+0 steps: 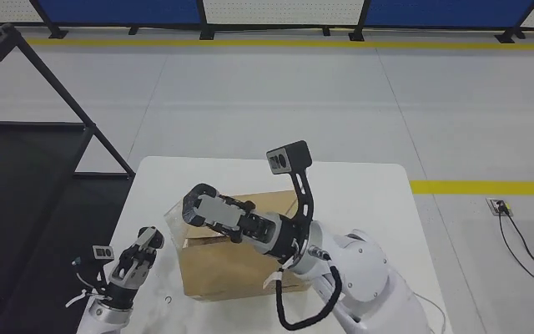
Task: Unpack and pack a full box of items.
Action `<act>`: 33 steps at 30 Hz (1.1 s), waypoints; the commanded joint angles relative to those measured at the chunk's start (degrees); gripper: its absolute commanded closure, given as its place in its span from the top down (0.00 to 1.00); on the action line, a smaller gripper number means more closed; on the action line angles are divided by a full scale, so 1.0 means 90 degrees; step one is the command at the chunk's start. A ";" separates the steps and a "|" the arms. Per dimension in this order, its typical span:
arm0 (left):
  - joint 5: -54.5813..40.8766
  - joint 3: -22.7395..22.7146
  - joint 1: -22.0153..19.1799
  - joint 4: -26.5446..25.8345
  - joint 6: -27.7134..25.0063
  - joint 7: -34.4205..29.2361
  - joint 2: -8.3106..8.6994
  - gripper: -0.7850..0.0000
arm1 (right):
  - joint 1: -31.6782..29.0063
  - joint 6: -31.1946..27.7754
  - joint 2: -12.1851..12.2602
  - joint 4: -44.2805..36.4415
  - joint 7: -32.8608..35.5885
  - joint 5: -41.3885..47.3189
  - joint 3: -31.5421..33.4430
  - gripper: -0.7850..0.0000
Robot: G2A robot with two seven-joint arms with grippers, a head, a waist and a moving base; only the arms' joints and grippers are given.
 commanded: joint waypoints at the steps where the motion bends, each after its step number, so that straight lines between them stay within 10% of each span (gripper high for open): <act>1: 0.0011 0.0014 -0.0004 0.0012 -0.0001 -0.0009 0.0000 0.00 | 0.0068 -0.0030 -0.0016 0.0017 0.0012 0.0013 -0.0023 1.00; 33: -0.0243 0.0089 0.0025 -0.0210 -0.0283 0.0056 -0.0012 0.00 | 0.0359 -0.0188 -0.0157 -0.0267 0.0219 -0.0044 -0.0087 1.00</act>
